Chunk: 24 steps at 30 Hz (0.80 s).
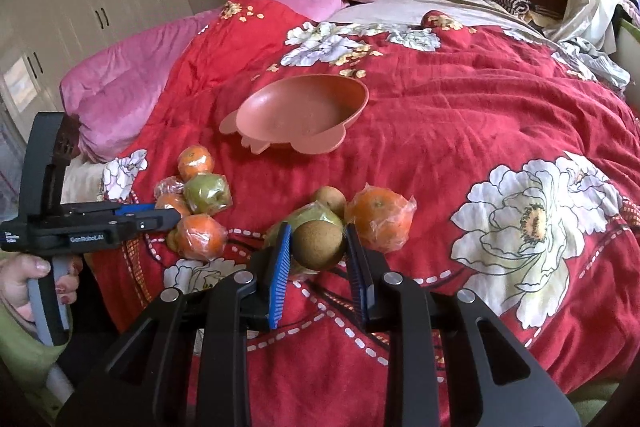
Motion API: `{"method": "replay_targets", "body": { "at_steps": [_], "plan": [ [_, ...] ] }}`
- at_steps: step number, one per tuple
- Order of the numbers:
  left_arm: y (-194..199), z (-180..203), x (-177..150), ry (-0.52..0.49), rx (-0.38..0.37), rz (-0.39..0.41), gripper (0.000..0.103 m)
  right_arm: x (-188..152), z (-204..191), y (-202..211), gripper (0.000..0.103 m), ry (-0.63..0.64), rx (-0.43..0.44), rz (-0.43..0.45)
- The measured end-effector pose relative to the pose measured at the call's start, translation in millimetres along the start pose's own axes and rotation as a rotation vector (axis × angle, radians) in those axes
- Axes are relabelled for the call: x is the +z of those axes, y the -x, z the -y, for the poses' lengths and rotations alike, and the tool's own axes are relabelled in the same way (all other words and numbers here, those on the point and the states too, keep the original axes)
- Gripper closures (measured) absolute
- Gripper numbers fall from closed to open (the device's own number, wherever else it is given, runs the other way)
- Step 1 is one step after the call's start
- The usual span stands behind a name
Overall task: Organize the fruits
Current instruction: 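Grasp the plastic-wrapped tangerine with the left tool while the right tool grasps a small brown fruit, then lift both held fruits and carry them over the pink bowl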
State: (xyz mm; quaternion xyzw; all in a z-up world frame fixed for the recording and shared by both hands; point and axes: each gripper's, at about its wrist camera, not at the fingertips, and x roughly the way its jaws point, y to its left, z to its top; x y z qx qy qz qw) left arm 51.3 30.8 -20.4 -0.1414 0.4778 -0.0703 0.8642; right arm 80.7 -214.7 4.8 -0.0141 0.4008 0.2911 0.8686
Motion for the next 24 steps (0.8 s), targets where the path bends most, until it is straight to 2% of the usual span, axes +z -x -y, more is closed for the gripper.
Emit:
{"method": "replay_targets", "body": {
  "at_steps": [6, 14, 24],
  "plan": [
    [-7, -1, 2, 0.007, 0.006, 0.006, 0.072, 1, 0, -2, 0.078, 0.005, 0.005, -0.001],
    [21, 10, 4, -0.029, -0.026, 0.06, 0.072, 12, -3, -4, 0.078, 0.033, 0.017, 0.01],
    [30, 17, 41, -0.053, -0.036, 0.104, 0.072, 38, -9, -17, 0.078, 0.074, 0.072, 0.018]
  ]
}}
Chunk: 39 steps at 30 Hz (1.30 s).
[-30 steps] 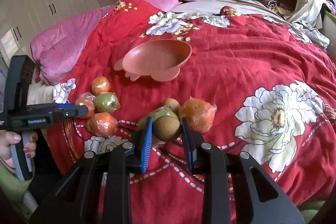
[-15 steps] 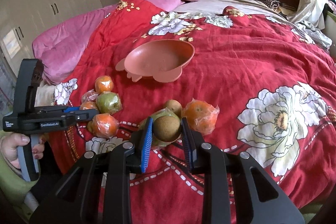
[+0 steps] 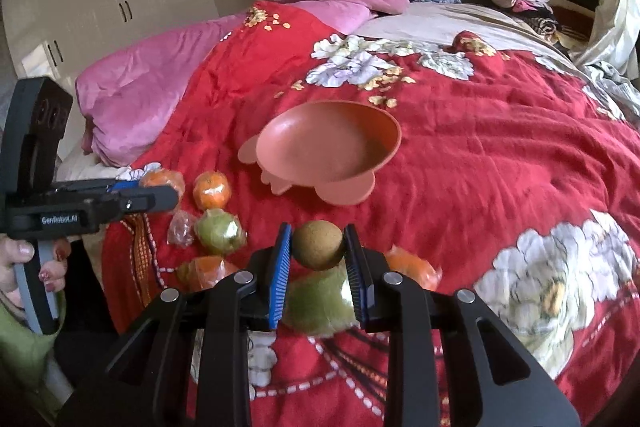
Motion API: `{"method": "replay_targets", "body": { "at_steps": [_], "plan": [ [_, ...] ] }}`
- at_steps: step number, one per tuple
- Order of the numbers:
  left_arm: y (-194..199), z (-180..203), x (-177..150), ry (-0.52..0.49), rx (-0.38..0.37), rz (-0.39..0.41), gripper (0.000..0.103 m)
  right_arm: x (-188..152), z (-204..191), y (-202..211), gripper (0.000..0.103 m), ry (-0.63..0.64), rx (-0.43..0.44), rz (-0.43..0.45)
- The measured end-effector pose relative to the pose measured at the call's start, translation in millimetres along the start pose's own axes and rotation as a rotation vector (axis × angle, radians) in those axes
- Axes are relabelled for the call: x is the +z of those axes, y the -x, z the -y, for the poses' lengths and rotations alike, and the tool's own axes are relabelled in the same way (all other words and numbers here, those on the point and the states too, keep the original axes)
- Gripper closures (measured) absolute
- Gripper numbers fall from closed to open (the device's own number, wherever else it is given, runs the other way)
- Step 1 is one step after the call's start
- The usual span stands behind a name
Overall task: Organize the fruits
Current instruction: 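Lift both held fruits and carry them over the pink bowl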
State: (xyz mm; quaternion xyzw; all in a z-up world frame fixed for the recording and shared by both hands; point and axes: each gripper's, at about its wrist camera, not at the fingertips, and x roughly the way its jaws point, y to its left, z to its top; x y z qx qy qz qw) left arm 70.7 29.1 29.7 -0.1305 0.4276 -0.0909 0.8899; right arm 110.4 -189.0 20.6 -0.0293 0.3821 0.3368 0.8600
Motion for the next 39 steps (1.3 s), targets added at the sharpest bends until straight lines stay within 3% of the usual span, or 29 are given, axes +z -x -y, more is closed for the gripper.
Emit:
{"method": "replay_targets", "body": {
  "at_steps": [18, 25, 39],
  "plan": [
    [-52, -3, 83, -0.045, 0.012, -0.039, 0.072, 48, 2, -46, 0.078, 0.07, 0.039, -0.041],
    [-74, 0, 98, -0.066, 0.015, -0.081, 0.072, 64, 4, -70, 0.078, 0.095, 0.045, -0.085],
    [-118, -1, 105, -0.078, 0.025, -0.167, 0.072, 64, 6, -96, 0.078, 0.113, 0.035, -0.142]
  ]
}}
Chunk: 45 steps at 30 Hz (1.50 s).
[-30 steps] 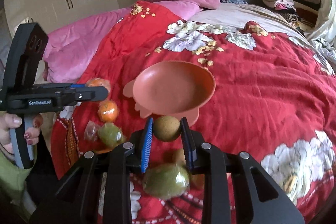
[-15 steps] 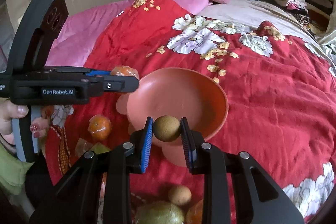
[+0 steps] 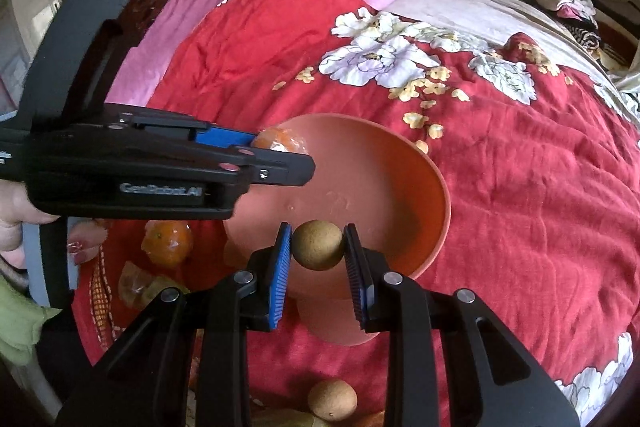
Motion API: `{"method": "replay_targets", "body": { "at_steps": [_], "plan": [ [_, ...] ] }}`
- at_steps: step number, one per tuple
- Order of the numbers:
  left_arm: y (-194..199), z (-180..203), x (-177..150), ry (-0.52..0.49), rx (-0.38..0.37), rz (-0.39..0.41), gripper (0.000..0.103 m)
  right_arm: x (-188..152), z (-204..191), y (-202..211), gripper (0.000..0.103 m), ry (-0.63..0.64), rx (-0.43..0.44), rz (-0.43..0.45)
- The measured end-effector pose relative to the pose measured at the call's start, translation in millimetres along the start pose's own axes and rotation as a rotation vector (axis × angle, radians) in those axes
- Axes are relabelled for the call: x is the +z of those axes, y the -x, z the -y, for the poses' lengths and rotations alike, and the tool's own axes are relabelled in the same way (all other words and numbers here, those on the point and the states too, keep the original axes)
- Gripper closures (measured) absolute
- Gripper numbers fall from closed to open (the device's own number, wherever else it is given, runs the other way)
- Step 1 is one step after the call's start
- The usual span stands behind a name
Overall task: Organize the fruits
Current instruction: 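Lift both held fruits and carry them over the pink bowl, then open the right tool to drop the brown fruit while the left tool releases the tangerine into the bowl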
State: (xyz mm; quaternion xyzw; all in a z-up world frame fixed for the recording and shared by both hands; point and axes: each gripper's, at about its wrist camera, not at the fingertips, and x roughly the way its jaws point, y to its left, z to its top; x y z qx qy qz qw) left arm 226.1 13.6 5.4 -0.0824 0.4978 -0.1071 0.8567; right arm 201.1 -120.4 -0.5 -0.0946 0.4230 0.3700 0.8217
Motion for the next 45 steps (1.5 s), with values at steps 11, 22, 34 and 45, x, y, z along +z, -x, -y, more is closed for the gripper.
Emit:
{"method": "replay_targets", "body": {
  "at_steps": [11, 22, 34, 45],
  "plan": [
    [-12, -1, 2, 0.002, 0.005, -0.024, 0.072, -1, 2, -9, 0.078, 0.015, -0.001, -0.031],
    [-15, -2, 4, 0.005, 0.013, -0.028, 0.072, -2, 1, -13, 0.074, 0.013, -0.005, -0.035],
    [-14, -4, 1, 0.015, 0.023, -0.023, 0.072, -3, -3, -7, 0.07, 0.021, 0.005, -0.025],
    [-10, -5, 3, 0.022, 0.033, -0.014, 0.066, -3, -3, -1, 0.068, 0.021, 0.015, -0.013]
  ]
}}
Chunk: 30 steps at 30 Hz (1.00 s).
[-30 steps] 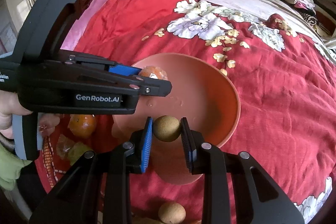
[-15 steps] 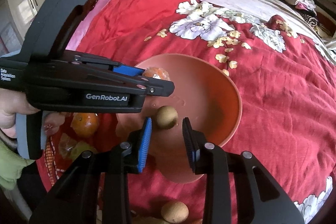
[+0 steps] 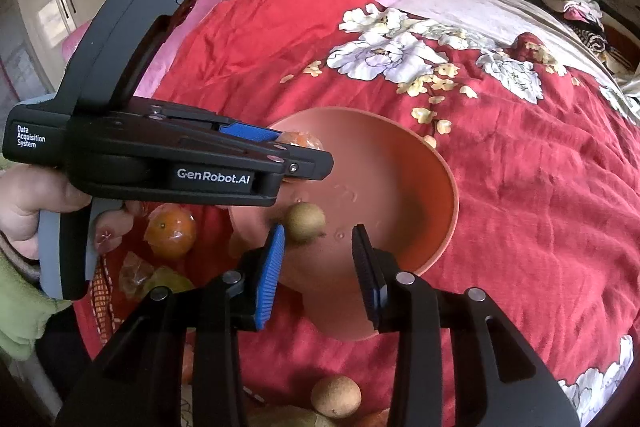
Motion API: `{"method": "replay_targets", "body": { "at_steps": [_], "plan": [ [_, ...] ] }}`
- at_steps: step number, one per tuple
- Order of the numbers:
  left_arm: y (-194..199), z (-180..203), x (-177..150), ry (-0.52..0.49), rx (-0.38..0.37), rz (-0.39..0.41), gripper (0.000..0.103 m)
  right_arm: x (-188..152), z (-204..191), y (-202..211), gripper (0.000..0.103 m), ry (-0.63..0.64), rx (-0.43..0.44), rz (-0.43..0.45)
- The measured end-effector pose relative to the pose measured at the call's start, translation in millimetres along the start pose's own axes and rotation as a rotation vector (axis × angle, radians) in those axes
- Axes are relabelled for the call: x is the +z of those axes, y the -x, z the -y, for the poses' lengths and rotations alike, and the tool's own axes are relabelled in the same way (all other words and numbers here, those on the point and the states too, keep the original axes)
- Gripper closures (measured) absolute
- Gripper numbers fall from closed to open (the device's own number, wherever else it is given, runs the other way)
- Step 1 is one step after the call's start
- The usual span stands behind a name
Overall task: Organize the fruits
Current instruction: 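Open the right tool to drop the brown fruit while the left tool releases the tangerine into the bowl, then withdraw both open tools from the bowl back toward the fruit pile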
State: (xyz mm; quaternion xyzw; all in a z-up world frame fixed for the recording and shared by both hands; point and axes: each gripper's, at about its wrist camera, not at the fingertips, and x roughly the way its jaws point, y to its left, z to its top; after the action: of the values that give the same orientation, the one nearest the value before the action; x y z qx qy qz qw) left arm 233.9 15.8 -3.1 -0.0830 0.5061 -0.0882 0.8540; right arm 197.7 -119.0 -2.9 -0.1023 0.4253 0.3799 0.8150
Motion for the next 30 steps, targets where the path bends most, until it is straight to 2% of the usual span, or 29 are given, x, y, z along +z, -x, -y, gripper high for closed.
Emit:
{"method": "replay_targets", "body": {
  "at_steps": [6, 10, 17, 20, 22, 24, 30],
  "plan": [
    [8, -1, 0, 0.003, 0.006, 0.016, 0.063, -1, 2, 5, 0.063, -0.007, 0.0, 0.014],
    [16, -2, 1, 0.01, 0.015, 0.034, 0.057, -1, 2, 10, 0.06, -0.01, 0.0, 0.025],
    [35, -1, 0, 0.016, 0.042, 0.078, 0.048, 0, 5, 21, 0.05, -0.026, 0.005, 0.052],
    [43, 1, -3, 0.016, 0.057, 0.09, 0.039, 0, 6, 27, 0.045, -0.036, 0.005, 0.07],
    [49, 3, -5, 0.017, 0.073, 0.101, 0.037, 1, 7, 31, 0.042, -0.039, 0.001, 0.084],
    [56, 4, -8, 0.016, 0.081, 0.115, 0.033, 0, 7, 35, 0.035, -0.044, 0.006, 0.092],
    [79, 7, -17, 0.031, 0.09, 0.163, 0.022, -1, 11, 46, 0.029, -0.061, 0.003, 0.119]
  ]
}}
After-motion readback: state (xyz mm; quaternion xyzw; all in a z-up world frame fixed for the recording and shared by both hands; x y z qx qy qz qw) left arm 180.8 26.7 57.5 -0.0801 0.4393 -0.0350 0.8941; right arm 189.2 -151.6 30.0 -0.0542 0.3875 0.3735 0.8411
